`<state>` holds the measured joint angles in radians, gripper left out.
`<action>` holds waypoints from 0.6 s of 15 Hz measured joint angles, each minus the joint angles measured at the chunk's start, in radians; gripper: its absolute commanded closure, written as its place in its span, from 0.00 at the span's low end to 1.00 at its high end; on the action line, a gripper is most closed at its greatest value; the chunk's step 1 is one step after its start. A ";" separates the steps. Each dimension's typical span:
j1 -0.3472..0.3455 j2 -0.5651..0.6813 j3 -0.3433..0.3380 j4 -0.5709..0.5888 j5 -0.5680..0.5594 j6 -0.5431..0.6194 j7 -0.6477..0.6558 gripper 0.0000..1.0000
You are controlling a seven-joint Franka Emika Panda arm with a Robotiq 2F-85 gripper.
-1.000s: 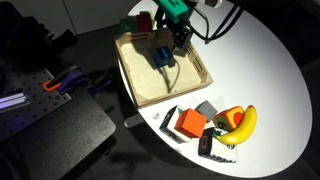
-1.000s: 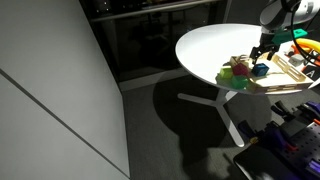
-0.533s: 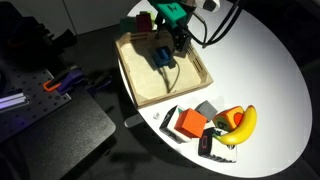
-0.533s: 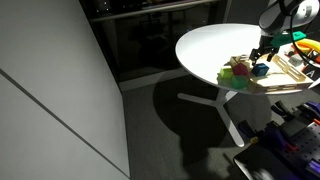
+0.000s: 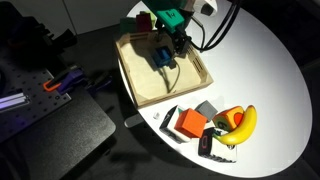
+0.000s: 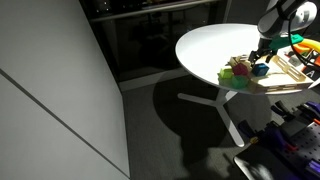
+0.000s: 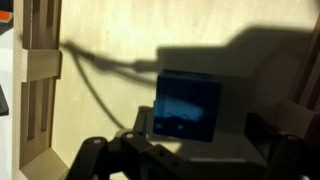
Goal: Remove the blue block from the box
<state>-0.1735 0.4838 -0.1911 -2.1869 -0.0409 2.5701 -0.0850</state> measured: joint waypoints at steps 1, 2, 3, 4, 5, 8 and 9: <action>0.000 0.003 0.000 0.000 0.000 0.000 0.000 0.25; -0.001 0.006 0.000 0.000 0.000 0.001 0.000 0.27; -0.001 0.009 0.000 0.000 0.000 0.001 0.000 0.34; -0.002 0.012 0.000 0.000 0.000 0.001 0.000 0.44; -0.002 0.013 0.000 0.000 0.000 0.001 0.000 0.51; -0.008 0.012 -0.001 0.002 0.000 0.001 0.000 0.68; -0.010 0.009 -0.001 0.004 0.000 0.001 0.000 0.69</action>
<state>-0.1834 0.4929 -0.1925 -2.1826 -0.0409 2.5706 -0.0850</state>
